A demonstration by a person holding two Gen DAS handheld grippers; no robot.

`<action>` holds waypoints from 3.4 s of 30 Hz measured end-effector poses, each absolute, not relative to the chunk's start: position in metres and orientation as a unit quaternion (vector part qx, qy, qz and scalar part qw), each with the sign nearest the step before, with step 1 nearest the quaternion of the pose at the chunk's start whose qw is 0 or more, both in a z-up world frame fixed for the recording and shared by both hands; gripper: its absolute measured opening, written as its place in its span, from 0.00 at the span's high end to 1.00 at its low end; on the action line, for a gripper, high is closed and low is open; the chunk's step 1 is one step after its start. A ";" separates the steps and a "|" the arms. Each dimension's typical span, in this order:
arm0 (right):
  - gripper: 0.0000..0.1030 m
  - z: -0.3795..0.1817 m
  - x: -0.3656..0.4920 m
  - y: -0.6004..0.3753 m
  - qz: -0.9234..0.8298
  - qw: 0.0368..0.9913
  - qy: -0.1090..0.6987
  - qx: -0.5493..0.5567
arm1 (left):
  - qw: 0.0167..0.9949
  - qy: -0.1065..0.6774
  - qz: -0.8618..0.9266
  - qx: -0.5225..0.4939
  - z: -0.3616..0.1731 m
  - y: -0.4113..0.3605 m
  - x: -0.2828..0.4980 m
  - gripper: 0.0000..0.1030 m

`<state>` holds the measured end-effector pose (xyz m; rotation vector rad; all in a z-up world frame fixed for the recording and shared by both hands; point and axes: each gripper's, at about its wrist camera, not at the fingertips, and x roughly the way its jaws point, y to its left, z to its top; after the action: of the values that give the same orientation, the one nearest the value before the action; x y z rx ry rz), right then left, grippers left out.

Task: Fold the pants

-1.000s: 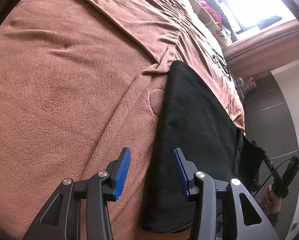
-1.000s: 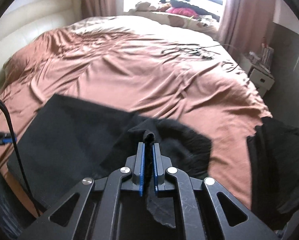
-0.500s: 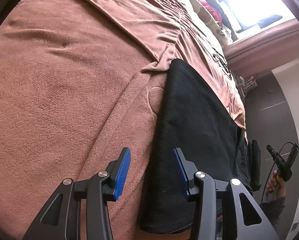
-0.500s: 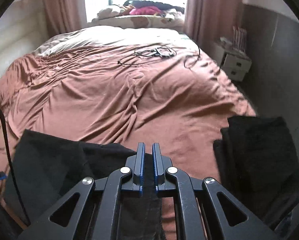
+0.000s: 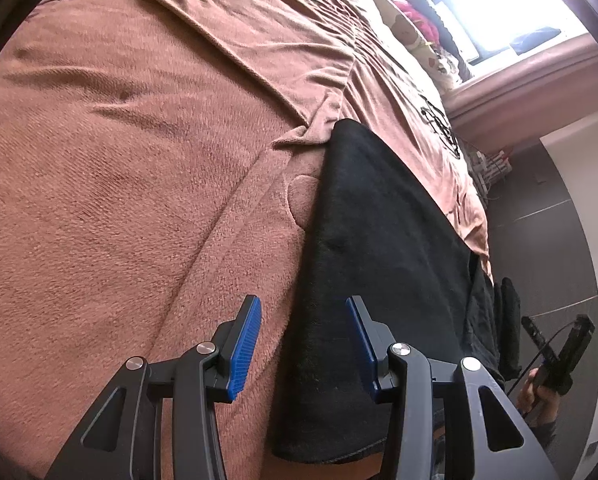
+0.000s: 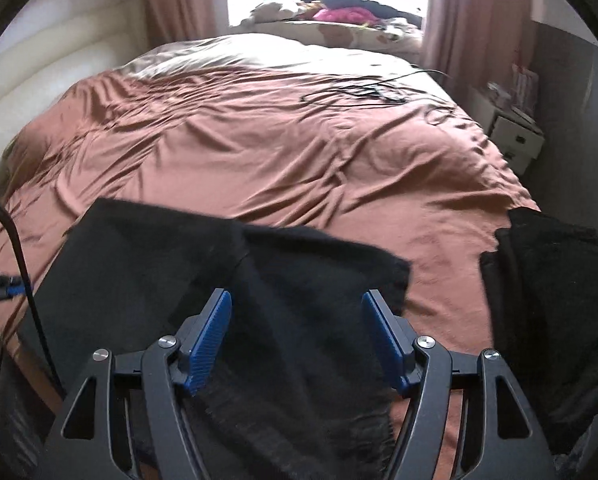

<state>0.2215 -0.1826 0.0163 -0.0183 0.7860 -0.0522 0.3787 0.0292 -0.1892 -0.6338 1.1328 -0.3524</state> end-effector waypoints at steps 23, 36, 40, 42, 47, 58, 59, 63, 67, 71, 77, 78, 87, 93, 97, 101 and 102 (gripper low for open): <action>0.57 -0.061 0.256 -0.104 0.052 0.882 0.459 -0.097 | 0.769 0.536 -0.178 -0.298 -0.198 0.022 0.370 0.55; 1.00 -0.028 0.254 -0.177 0.036 0.900 0.433 0.021 | 0.776 0.528 -0.179 -0.294 -0.187 0.018 0.373 0.55; 1.00 -0.029 0.243 -0.170 0.067 0.897 0.437 0.006 | 0.775 0.529 -0.179 -0.294 -0.188 0.015 0.374 0.55; 1.00 -0.035 0.248 -0.163 0.073 0.895 0.441 -0.007 | 0.774 0.530 -0.178 -0.295 -0.189 0.015 0.375 0.55; 0.86 -0.051 0.263 -0.159 0.069 0.886 0.459 -0.010 | 0.776 0.531 -0.176 -0.292 -0.189 0.017 0.374 0.55; 0.37 -0.065 0.270 -0.119 0.033 0.894 0.445 -0.051 | 0.772 0.533 -0.164 -0.305 -0.199 0.033 0.372 0.55; 0.44 -0.068 0.272 -0.117 0.032 0.893 0.447 -0.050 | 0.771 0.533 -0.164 -0.306 -0.200 0.034 0.371 0.55; 0.61 -0.078 0.277 -0.108 0.006 0.891 0.450 -0.069 | 0.770 0.534 -0.161 -0.308 -0.202 0.038 0.369 0.55; 0.86 -0.073 0.278 -0.108 0.006 0.890 0.453 -0.061 | 0.772 0.533 -0.161 -0.308 -0.199 0.037 0.369 0.55; 0.94 -0.060 0.275 -0.119 0.015 0.893 0.448 -0.041 | 0.772 0.531 -0.165 -0.308 -0.197 0.034 0.370 0.55; 0.95 -0.030 0.267 -0.141 0.015 0.905 0.423 -0.028 | 0.774 0.529 -0.168 -0.303 -0.193 0.028 0.372 0.55; 0.95 -0.022 0.265 -0.148 0.012 0.909 0.417 -0.024 | 0.775 0.529 -0.168 -0.302 -0.192 0.027 0.373 0.55; 0.96 0.017 0.257 -0.209 -0.038 0.919 0.392 0.009 | 0.778 0.526 -0.167 -0.301 -0.189 0.020 0.379 0.55; 0.96 0.027 0.263 -0.238 -0.064 0.918 0.391 0.028 | 0.774 0.533 -0.170 -0.296 -0.194 0.011 0.381 0.55; 0.96 0.027 0.275 -0.247 -0.083 0.915 0.394 0.027 | 0.772 0.540 -0.170 -0.290 -0.198 0.005 0.384 0.55; 0.92 0.021 0.287 -0.254 -0.104 0.908 0.403 0.047 | 0.769 0.544 -0.173 -0.287 -0.200 -0.001 0.388 0.55; 0.91 0.019 0.285 -0.254 -0.094 0.908 0.404 0.060 | 0.768 0.545 -0.173 -0.287 -0.201 -0.002 0.389 0.55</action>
<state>0.2849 -0.2535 0.0193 0.1247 0.8333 -0.1948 0.3892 -0.0015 -0.2012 -0.6219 1.1837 -0.3758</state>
